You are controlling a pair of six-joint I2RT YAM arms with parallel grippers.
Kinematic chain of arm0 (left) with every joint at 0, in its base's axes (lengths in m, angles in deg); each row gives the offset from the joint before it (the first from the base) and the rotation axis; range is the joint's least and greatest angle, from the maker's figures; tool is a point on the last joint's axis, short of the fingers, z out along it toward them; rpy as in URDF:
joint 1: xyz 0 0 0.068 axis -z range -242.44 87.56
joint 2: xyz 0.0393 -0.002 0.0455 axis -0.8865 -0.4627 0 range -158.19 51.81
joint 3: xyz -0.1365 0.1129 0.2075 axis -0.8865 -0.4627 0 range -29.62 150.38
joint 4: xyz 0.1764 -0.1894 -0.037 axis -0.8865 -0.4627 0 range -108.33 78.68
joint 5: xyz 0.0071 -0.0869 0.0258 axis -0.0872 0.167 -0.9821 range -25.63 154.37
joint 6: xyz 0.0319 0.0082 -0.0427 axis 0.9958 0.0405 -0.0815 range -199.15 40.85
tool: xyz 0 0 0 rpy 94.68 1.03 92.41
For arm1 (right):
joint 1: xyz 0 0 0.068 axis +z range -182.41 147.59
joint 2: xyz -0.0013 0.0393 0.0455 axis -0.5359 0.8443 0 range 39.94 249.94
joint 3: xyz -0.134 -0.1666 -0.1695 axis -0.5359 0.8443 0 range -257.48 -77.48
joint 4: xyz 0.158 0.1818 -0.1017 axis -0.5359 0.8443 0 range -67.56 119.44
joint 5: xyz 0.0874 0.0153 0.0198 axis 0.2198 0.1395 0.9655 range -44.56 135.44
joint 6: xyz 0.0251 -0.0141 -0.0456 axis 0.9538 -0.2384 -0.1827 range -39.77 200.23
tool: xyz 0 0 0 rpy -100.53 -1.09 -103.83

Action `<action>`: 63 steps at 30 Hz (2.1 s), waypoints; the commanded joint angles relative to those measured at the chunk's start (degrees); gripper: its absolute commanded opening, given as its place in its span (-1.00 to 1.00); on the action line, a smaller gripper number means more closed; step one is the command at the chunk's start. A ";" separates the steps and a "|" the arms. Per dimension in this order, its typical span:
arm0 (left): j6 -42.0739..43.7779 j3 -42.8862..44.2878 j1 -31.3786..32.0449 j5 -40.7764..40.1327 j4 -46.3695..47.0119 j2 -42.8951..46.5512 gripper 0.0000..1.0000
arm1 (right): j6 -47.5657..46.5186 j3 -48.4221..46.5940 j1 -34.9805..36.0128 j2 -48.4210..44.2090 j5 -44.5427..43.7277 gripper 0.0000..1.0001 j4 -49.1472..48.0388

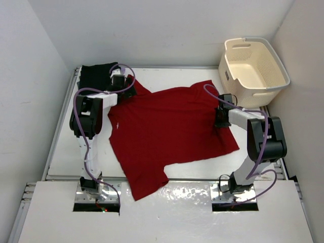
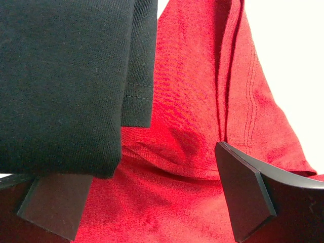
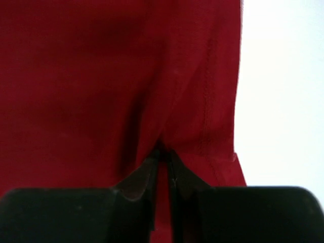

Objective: Fold and stack the t-shirts
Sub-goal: Flatten out the tshirt

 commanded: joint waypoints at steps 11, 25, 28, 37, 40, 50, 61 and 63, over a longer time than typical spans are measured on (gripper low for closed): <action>-0.39 -0.32 -2.06 0.92 -1.05 -1.61 0.99 | 1.72 -3.50 5.68 0.33 -7.86 -0.22 -0.29; -0.39 0.47 -2.23 1.09 -1.58 -1.87 0.99 | 8.14 1.15 -6.33 0.86 -10.94 -0.26 6.65; -0.48 1.09 -2.41 1.01 -2.36 -2.22 0.99 | 9.28 2.82 -10.13 -4.05 -14.53 -0.16 7.79; -0.30 1.00 -2.50 1.62 -2.02 -2.31 0.98 | 3.40 2.73 -12.43 -12.15 -2.72 0.10 1.94; -0.12 1.00 -2.41 1.88 -2.02 -2.40 0.98 | 2.17 4.49 -11.64 -13.38 8.81 0.17 -1.86; -0.04 0.92 -2.50 2.41 -1.66 -2.39 0.98 | 0.76 4.41 -10.32 -5.74 8.13 -0.01 0.15; -0.04 0.65 -2.50 2.24 -1.66 -2.04 0.98 | 3.74 2.48 -10.40 -4.59 -10.22 -0.60 6.12; -0.21 0.65 -2.58 2.32 -1.75 -2.13 0.98 | 4.10 0.99 -10.58 -5.03 -14.70 -0.63 8.76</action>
